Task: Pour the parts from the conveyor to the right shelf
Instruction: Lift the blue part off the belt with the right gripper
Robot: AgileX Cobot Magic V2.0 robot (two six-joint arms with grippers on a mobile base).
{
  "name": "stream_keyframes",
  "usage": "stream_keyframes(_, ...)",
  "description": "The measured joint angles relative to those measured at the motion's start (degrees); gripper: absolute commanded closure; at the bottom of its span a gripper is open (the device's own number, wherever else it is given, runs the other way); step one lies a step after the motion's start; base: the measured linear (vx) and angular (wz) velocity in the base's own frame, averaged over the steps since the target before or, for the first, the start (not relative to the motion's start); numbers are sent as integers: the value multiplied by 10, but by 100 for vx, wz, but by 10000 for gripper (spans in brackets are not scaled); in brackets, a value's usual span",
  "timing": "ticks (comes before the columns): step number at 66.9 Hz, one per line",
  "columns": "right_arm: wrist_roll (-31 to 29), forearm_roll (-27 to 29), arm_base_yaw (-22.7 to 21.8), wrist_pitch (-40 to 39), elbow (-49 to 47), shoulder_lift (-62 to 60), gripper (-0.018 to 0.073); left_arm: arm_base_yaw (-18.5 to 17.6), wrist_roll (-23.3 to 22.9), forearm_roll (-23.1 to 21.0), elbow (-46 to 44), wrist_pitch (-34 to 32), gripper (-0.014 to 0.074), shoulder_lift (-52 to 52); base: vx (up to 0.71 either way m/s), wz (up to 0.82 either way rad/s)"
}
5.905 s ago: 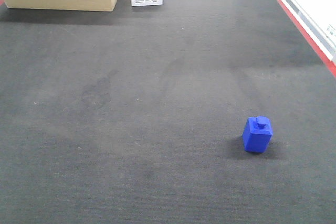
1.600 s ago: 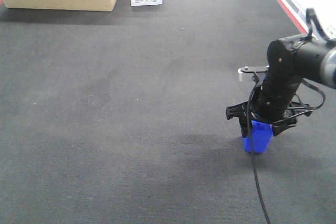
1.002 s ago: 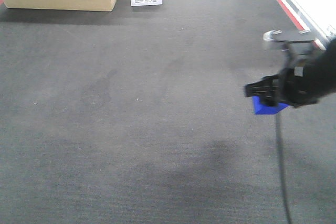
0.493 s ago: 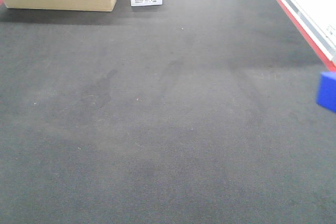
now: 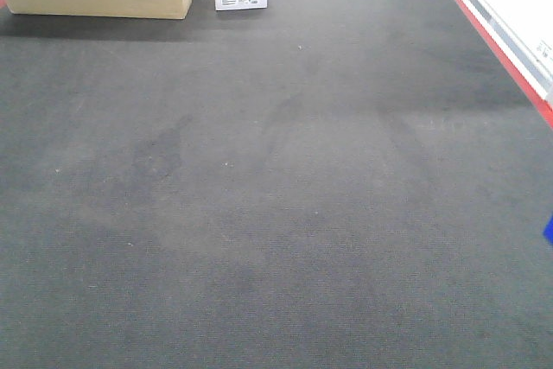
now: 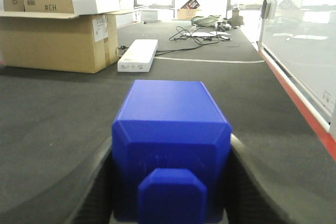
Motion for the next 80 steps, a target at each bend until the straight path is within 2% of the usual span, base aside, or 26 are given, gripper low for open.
stream_keyframes(80, 0, -13, 0, -18, 9, 0, 564, 0, 0, 0, 0, 0, 603, 0, 0, 0)
